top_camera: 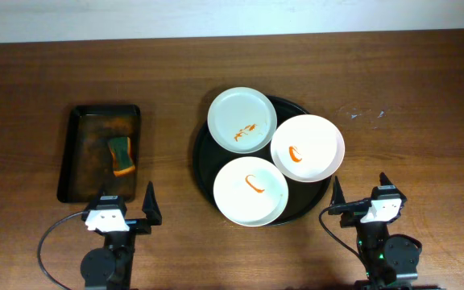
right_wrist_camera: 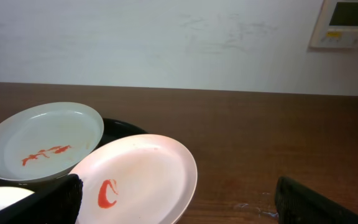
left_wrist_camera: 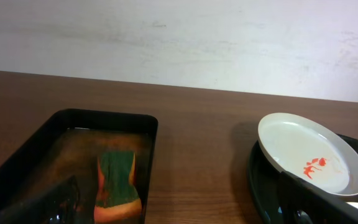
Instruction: Clean dirty plates on tray and stack at the side
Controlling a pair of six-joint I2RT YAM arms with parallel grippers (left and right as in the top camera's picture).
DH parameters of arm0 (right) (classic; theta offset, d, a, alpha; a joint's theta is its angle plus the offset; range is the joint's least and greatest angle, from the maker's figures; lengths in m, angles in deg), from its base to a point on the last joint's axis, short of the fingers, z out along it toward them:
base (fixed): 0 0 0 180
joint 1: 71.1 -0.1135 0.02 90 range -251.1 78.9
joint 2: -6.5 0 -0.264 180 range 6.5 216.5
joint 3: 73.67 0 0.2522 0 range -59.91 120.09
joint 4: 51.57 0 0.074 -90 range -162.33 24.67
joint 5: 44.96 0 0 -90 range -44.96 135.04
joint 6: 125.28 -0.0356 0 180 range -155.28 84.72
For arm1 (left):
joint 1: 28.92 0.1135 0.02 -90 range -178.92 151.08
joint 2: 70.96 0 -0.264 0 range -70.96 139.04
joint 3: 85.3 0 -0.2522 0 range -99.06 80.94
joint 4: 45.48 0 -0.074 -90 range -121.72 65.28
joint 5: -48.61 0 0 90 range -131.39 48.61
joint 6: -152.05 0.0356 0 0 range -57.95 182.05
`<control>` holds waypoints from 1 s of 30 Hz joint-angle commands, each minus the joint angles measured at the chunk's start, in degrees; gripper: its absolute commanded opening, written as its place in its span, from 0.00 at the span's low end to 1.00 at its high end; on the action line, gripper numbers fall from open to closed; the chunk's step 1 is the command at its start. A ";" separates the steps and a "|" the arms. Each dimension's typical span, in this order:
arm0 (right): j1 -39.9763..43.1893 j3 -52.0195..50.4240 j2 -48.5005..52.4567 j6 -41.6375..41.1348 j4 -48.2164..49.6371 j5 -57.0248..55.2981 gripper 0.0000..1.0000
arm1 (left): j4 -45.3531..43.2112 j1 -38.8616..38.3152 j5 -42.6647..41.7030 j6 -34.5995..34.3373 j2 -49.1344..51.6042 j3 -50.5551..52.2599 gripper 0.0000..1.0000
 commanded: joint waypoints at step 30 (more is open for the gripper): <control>0.35 0.00 -0.26 0.11 0.09 -0.52 0.99 | -0.72 0.31 0.63 0.72 -0.26 -0.46 0.99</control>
